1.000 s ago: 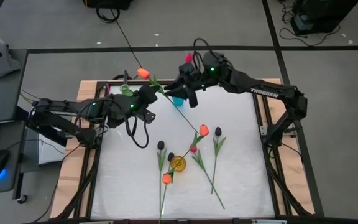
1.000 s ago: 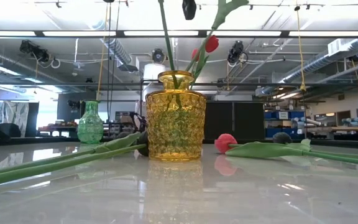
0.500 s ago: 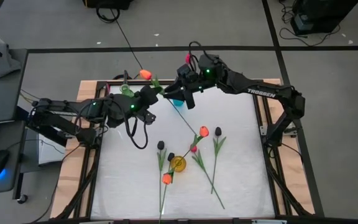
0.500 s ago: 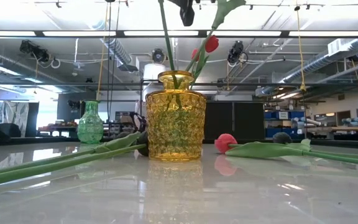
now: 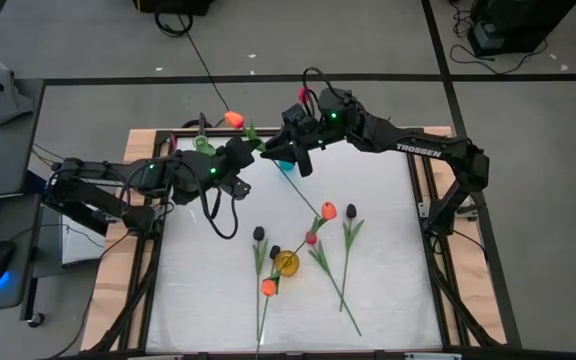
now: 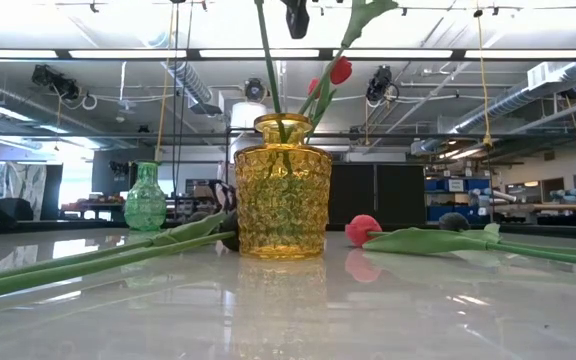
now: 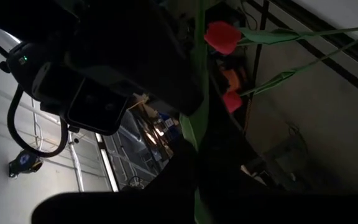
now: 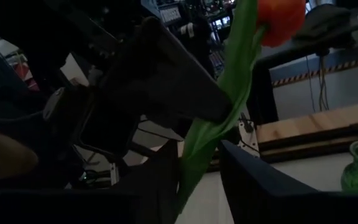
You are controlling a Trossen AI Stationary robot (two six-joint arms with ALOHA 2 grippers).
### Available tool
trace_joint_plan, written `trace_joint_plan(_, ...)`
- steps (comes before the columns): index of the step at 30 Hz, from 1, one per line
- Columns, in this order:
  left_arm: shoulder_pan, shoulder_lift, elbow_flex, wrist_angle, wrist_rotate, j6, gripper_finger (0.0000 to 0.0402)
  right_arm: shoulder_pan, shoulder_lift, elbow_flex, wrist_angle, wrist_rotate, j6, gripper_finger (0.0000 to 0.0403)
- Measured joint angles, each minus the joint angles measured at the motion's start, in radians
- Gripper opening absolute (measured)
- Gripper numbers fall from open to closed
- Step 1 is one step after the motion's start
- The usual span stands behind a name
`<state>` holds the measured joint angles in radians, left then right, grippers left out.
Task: Sort flowers into vase by color
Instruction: Put the orange flower into the yellow vase
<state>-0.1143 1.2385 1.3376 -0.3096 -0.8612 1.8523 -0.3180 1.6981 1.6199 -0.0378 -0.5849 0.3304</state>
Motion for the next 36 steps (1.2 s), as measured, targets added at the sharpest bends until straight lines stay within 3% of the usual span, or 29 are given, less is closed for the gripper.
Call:
trace_joint_plan(11, -0.001, 0.000, 0.000, 0.001, 0.000, 0.003, 0.0007, -0.007, 0.000, 0.000, -0.004, -0.038, 0.003, 0.0019)
trace_joint_plan(21, -0.001, 0.000, 0.000, 0.062, 0.001, -0.002, 0.0043, -0.008, -0.002, 0.000, 0.006, -0.045, -0.001, 0.0021)
trace_joint_plan(36, 0.034, 0.000, -0.001, 0.171, 0.001, -0.008, 0.0168, -0.009, -0.002, 0.000, 0.000, -0.071, -0.012, 0.0021)
